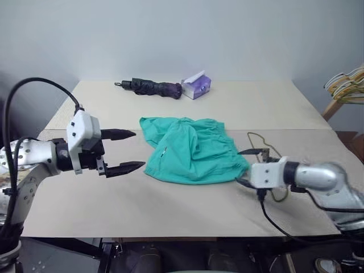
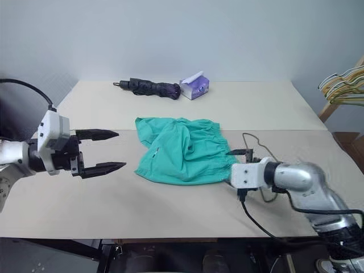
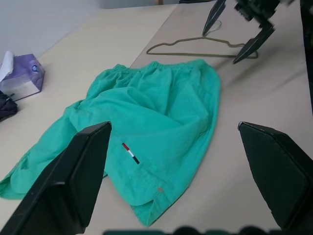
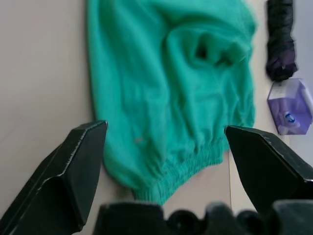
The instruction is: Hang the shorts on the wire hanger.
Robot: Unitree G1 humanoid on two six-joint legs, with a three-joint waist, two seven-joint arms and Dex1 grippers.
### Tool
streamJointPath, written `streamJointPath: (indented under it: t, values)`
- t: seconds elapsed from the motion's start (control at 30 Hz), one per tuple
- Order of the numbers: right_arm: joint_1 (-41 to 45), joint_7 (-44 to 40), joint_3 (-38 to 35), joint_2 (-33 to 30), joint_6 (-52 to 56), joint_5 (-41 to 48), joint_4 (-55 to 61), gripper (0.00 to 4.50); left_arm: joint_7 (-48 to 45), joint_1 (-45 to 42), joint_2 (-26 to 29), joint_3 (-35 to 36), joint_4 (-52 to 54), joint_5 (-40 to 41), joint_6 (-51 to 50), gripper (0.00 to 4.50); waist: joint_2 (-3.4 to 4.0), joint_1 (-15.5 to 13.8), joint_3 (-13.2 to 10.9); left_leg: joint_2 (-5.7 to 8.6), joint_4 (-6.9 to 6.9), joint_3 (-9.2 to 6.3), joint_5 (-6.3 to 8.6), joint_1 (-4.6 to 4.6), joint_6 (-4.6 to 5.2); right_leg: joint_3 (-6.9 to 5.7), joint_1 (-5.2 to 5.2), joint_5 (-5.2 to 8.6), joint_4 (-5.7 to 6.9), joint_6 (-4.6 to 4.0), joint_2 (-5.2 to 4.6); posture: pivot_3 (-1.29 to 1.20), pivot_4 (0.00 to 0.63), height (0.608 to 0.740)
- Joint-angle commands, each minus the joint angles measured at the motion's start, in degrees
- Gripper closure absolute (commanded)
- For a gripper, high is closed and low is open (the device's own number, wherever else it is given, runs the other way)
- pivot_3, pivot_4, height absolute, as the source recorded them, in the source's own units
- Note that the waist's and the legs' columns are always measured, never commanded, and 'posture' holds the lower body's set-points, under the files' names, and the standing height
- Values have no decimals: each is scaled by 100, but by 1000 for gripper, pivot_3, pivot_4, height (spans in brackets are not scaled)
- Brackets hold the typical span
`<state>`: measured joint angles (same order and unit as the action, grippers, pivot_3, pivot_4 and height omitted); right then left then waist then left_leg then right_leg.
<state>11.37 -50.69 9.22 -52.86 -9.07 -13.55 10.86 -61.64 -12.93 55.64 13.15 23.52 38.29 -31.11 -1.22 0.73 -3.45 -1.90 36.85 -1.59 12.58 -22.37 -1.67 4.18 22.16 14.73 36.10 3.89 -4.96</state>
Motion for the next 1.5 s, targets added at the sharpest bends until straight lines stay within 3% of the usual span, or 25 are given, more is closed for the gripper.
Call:
streamJointPath:
  t: [0.03,0.33,0.37,0.43,0.67,0.8,1.03,1.3,1.5]
  values:
    - [368,430,286,5,-619,-806,-540,23,-44,-89,-31,-41,80,-73,164,0,1,10,-1,0,0,0,0,1,0,0,1,0,1,-3,0,38,47,740]
    - [966,1357,885,270,-1204,-2124,-1822,23,-100,-20,-85,-105,125,-166,300,0,-4,12,-2,-1,-1,-1,0,2,0,0,-2,1,1,-7,1,53,44,740]
    - [1035,1430,942,305,-1213,-2244,-1946,193,-102,-20,-87,-104,121,-188,315,0,-6,18,-2,-1,-1,-1,0,3,0,0,-3,0,1,-8,1,55,44,740]
    - [1173,1610,1043,354,-1245,-2490,-2219,632,-105,-18,-85,-104,113,-212,341,0,-7,38,-2,-2,0,-1,0,11,0,1,-7,0,3,-9,1,58,46,740]
    - [1429,1676,1144,475,-1475,-2449,-2512,3049,-90,87,-108,-132,190,-310,413,0,-8,28,-3,-1,-1,-2,0,12,1,2,-10,0,3,-9,1,65,50,740]
    - [1434,1634,1116,509,-1478,-2395,-2454,4462,-132,278,-47,-407,95,-1008,1030,0,-7,26,-3,-1,-1,-1,1,9,3,3,-6,2,3,-11,1,61,51,740]
    - [1447,1552,999,511,-1383,-2239,-2225,4462,-243,374,-58,-1260,-732,-2694,2924,0,-6,16,-3,0,-1,0,1,12,3,3,-9,2,3,-14,1,51,48,740]
    - [1513,1502,1010,474,-1423,-2233,-2165,4462,274,-542,-582,-2664,-2217,-4689,4359,0,-6,-2,-1,2,0,0,1,8,3,3,-9,1,3,-12,1,43,28,740]
    - [1501,1511,950,371,-1458,-2217,-2090,4462,947,-1232,-1045,-3318,-3547,-5877,5050,0,-3,8,6,3,0,-1,1,10,3,3,-11,-1,6,-11,1,27,20,740]
